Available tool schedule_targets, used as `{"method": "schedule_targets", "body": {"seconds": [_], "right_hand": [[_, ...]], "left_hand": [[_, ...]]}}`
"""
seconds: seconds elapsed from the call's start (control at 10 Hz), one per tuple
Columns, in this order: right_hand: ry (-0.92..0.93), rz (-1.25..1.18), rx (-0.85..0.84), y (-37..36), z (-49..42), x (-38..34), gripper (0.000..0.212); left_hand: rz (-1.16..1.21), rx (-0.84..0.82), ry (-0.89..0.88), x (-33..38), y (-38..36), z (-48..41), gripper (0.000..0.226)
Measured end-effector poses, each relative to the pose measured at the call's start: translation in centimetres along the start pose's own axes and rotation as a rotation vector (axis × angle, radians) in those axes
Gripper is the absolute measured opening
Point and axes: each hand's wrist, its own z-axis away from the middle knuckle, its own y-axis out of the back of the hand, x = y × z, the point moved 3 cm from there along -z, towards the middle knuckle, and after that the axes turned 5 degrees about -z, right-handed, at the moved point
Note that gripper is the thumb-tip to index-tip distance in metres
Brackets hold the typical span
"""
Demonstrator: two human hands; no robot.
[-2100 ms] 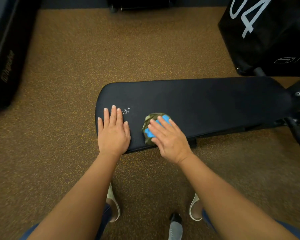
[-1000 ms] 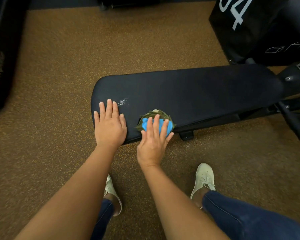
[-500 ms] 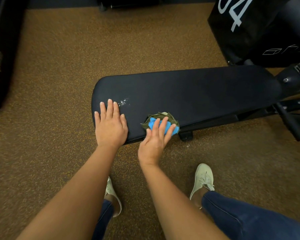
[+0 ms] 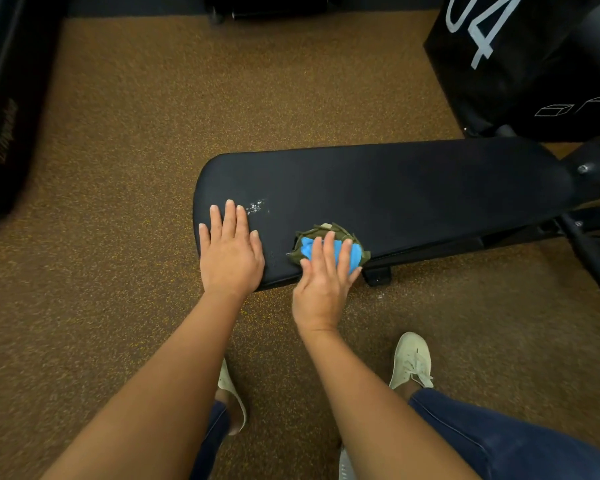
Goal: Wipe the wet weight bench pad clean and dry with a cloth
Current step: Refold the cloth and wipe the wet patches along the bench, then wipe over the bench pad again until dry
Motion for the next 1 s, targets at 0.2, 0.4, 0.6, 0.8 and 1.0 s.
{"method": "schedule_targets", "body": {"seconds": [0.2,0.4,0.6,0.8,1.0], "right_hand": [[-0.104,0.036,-0.013,-0.2,-0.8,-1.8,0.048],[0.129,-0.013,-0.054,0.2,0.2,-3.0,0.037],[0.034,-0.471,-0.081,3.0,-2.3,-6.6,0.04],[-0.178,-0.803,-0.177,3.1,-4.0,-8.7,0.039],[-0.352,-1.132,-0.457,1.5,-3.2,-9.9,0.054]], "left_hand": [[-0.001,0.004,-0.002,0.1,0.0,0.0,0.058],[0.018,-0.004,-0.002,0.1,0.1,-0.1,0.057],[0.202,0.031,-0.014,-0.1,0.8,-0.2,0.053],[0.897,0.225,0.0,1.3,3.4,1.0,0.042],[1.406,0.068,0.24,1.8,5.2,2.1,0.035]]}}
